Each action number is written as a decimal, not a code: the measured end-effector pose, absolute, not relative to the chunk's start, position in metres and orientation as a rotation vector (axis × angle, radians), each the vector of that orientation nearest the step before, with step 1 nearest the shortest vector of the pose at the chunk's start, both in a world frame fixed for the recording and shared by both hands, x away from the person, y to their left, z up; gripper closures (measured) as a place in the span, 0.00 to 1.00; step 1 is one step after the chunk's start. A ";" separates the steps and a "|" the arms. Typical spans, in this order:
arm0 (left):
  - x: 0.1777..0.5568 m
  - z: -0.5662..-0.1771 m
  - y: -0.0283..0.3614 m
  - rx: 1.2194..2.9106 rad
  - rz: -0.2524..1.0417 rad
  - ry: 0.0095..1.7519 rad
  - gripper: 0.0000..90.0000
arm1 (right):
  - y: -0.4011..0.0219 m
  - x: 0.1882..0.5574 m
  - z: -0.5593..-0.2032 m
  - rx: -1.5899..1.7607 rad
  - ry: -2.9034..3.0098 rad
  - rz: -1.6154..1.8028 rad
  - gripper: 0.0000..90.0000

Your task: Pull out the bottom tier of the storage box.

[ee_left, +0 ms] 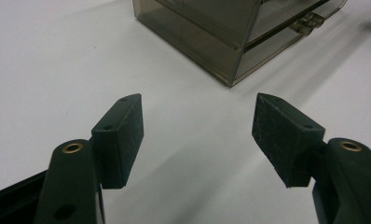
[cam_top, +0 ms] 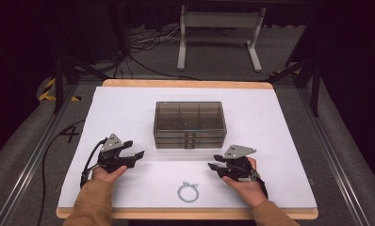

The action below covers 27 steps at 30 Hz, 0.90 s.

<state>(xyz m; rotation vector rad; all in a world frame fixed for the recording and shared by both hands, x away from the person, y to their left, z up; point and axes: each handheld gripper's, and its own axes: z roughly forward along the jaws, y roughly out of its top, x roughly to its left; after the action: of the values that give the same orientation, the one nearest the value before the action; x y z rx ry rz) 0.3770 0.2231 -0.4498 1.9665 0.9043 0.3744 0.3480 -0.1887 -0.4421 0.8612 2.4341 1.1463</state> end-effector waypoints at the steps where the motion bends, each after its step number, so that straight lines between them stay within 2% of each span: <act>1: 0.377 -0.450 0.223 1.966 0.374 0.904 0.38 | -0.189 0.348 -0.442 0.861 2.434 1.146 0.67; 27: 0.377 -0.450 0.221 1.982 0.384 0.901 0.39 | -0.165 0.339 -0.450 0.792 2.435 1.135 0.68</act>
<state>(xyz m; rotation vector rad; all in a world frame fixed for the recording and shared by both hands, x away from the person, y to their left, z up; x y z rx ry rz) 0.3766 0.2211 -0.4502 1.9820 0.9005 0.3843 0.3389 -0.1650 -0.4503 0.7915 2.4346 1.1348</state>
